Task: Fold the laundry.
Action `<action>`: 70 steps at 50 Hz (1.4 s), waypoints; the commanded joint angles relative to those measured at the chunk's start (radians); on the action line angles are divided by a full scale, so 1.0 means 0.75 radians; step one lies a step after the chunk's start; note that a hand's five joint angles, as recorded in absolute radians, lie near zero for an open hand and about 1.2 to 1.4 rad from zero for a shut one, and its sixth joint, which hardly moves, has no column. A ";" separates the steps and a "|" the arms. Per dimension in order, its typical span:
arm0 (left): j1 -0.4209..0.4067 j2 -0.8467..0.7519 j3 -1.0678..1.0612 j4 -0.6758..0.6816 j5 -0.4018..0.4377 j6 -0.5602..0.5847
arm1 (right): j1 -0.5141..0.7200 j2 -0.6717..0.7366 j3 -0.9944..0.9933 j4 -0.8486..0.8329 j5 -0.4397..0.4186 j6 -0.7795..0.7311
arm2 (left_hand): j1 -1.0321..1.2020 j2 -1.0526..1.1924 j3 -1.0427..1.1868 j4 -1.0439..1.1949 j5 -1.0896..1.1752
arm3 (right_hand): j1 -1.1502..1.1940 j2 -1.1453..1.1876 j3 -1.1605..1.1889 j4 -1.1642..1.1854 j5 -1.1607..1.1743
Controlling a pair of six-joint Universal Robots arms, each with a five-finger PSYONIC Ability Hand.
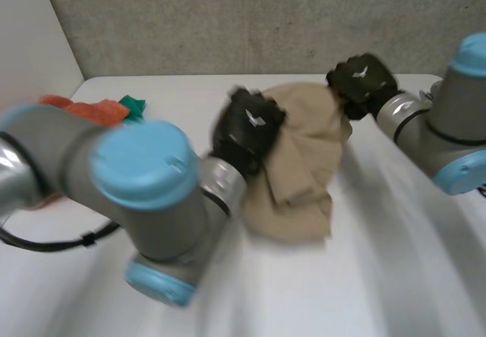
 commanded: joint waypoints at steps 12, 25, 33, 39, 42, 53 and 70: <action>0.387 -0.118 0.042 0.046 0.476 0.007 | 0.202 -0.255 0.378 0.235 0.088 0.670 | 0.324 0.270 0.294 0.266 0.334 | 0.411 0.296 0.281 0.271 0.268; 0.530 -0.083 0.022 -0.015 0.492 0.081 | 0.251 -0.142 0.333 0.165 0.250 0.625 | -0.904 -0.958 -0.935 -0.962 -0.895 | -1.218 -1.333 -1.348 -1.358 -1.361; 0.484 0.308 -0.213 -0.158 0.484 0.062 | 0.220 -0.344 0.408 0.163 0.260 0.566 | -1.002 -1.057 -1.033 -1.061 -0.993 | -1.218 -1.333 -1.348 -1.358 -1.361; 0.428 0.509 -0.373 -0.168 0.437 -0.087 | 0.141 -0.399 0.437 0.178 0.256 0.557 | -0.986 -1.041 -1.017 -1.045 -0.977 | -1.177 -1.292 -1.307 -1.317 -1.320; 0.412 0.558 -0.444 -0.172 0.364 -0.266 | 0.134 -0.397 0.457 0.178 0.252 0.539 | -0.982 -1.037 -1.013 -1.041 -0.973 | -1.154 -1.268 -1.284 -1.294 -1.297; 0.334 0.370 -0.490 -0.156 0.261 -0.938 | 0.177 -0.154 0.490 0.131 0.254 0.361 | -1.096 -1.151 -1.127 -1.155 -1.087 | -1.111 -1.225 -1.241 -1.251 -1.254; 0.166 -0.157 -0.087 -0.076 0.061 -1.026 | 0.312 0.118 0.372 -0.170 0.266 0.339 | -1.061 -1.115 -1.092 -1.119 -1.052 | -0.638 -0.753 -0.768 -0.778 -0.781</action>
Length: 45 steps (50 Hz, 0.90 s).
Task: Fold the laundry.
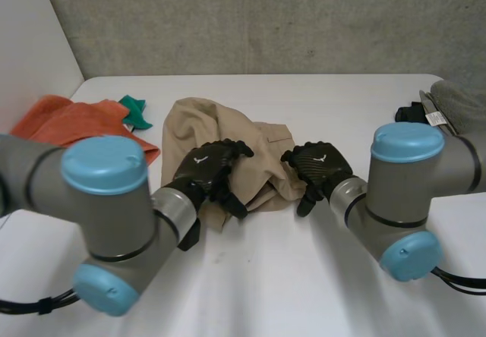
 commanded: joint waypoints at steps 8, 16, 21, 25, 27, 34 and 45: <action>-0.086 -0.277 0.351 0.013 -0.334 0.039 | 0.031 0.068 -0.051 -0.231 0.052 -0.024 | 1.396 1.414 1.411 1.417 1.437 | 1.414 1.416 1.403 1.402 1.394; -0.075 -0.032 0.379 -0.046 -0.354 0.246 | 0.009 -0.212 -0.032 -0.225 0.050 -0.096 | 1.396 1.414 1.411 1.417 1.437 | 1.414 1.416 1.403 1.402 1.394; -0.059 0.177 0.410 -0.091 -0.285 0.491 | -0.036 -0.416 -0.077 -0.135 0.014 -0.210 | 1.396 1.414 1.411 1.417 1.437 | 1.414 1.416 1.403 1.402 1.394; -0.059 0.361 0.439 -0.173 -0.197 0.683 | -0.037 -0.590 -0.165 -0.008 -0.046 -0.255 | 1.396 1.414 1.411 1.417 1.437 | 1.414 1.416 1.403 1.402 1.394; -0.057 0.453 0.475 -0.228 -0.152 0.763 | -0.034 -0.643 -0.208 0.045 -0.056 -0.253 | 1.396 1.414 1.411 1.417 1.437 | 1.414 1.416 1.403 1.402 1.394; -0.045 0.619 0.629 -0.342 -0.074 0.823 | -0.034 -0.746 -0.425 0.205 -0.058 -0.243 | 1.396 1.414 1.411 1.417 1.437 | 1.414 1.416 1.403 1.402 1.394; 0.205 0.321 0.776 -0.394 0.095 0.886 | -0.039 -0.497 -0.681 0.338 0.013 -0.178 | 1.396 1.414 1.411 1.417 1.437 | 1.414 1.416 1.403 1.402 1.394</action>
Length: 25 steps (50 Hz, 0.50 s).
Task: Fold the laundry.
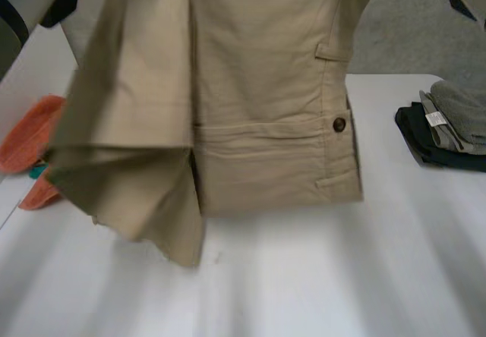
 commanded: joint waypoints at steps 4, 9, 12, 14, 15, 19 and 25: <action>0.214 -0.468 0.113 0.029 0.184 0.039 | 0.001 0.366 -0.139 0.046 0.114 0.042 | 0.362 0.264 0.275 0.259 0.367 | 0.385 0.297 0.274 0.267 0.294; 0.219 -0.784 0.283 0.254 0.313 0.072 | 0.025 0.621 -0.241 -0.012 0.212 0.042 | 0.362 0.264 0.275 0.259 0.367 | 0.385 0.297 0.274 0.267 0.294; 0.231 -0.949 0.377 0.440 0.413 0.068 | 0.036 0.781 -0.301 -0.103 0.271 0.035 | 0.362 0.264 0.275 0.259 0.367 | 0.385 0.297 0.274 0.267 0.294; 0.253 -1.078 0.471 0.573 0.460 0.060 | 0.042 0.894 -0.337 -0.226 0.321 0.025 | 0.362 0.264 0.275 0.259 0.367 | 0.385 0.297 0.274 0.267 0.294; 0.253 -1.115 0.502 0.601 0.468 0.056 | 0.046 0.934 -0.348 -0.283 0.343 0.021 | 0.362 0.264 0.275 0.259 0.367 | 0.309 0.221 0.198 0.191 0.218; 0.251 -1.279 0.670 0.673 0.446 0.035 | 0.064 1.080 -0.409 -0.523 0.374 -0.089 | -1.267 -1.365 -1.354 -1.369 -1.262 | -1.244 -1.332 -1.355 -1.362 -1.335; 0.255 -1.296 0.711 0.675 0.180 0.017 | 0.068 1.033 -0.430 -0.554 0.407 -0.173 | -1.267 -1.365 -1.354 -1.369 -1.262 | -1.244 -1.332 -1.355 -1.362 -1.335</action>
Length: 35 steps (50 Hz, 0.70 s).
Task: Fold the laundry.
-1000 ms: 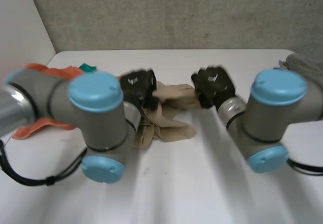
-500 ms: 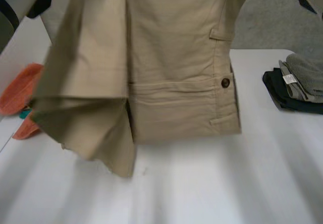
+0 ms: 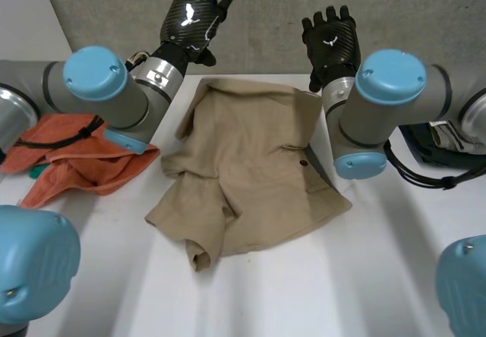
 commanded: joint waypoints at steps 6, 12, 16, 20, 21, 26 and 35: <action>-0.012 0.208 -0.199 -0.121 -0.368 -0.017 | -0.023 -0.281 0.157 0.029 0.022 -0.093 | -0.024 -0.078 -0.081 -0.074 -0.076 | -0.067 -0.050 -0.052 -0.059 -0.063; -0.035 0.558 -0.647 -0.248 -0.414 -0.021 | -0.068 -0.508 0.467 0.241 -0.140 -0.099 | 0.040 -0.015 -0.017 -0.010 -0.012 | -0.067 -0.050 -0.052 -0.059 -0.063; -0.122 0.798 -0.964 -0.346 -0.418 -0.021 | -0.103 -0.584 0.670 0.376 -0.240 -0.095 | 0.063 0.009 0.006 0.013 0.011 | -0.067 -0.050 -0.052 -0.059 -0.063; -0.208 0.986 -1.251 -0.420 -0.440 -0.025 | -0.136 -0.645 0.852 0.478 -0.289 -0.091 | 0.149 0.095 0.092 0.099 0.097 | -0.015 0.002 0.000 -0.007 -0.011; -0.247 1.037 -1.357 -0.424 -0.454 -0.029 | -0.140 -0.658 0.889 0.497 -0.300 -0.091 | 0.172 0.118 0.116 0.123 0.121 | -0.003 0.015 0.012 0.005 0.001; -0.398 1.078 -1.599 -0.390 -0.481 -0.054 | -0.146 -0.672 1.090 0.518 -0.365 -0.105 | 0.231 0.177 0.175 0.182 0.179 | 0.146 0.163 0.161 0.154 0.150; -0.470 0.915 -1.724 -0.142 -0.640 -0.039 | -0.164 -0.668 1.335 0.246 -0.441 -0.101 | 0.391 0.337 0.335 0.342 0.339 | 0.182 0.199 0.196 0.189 0.185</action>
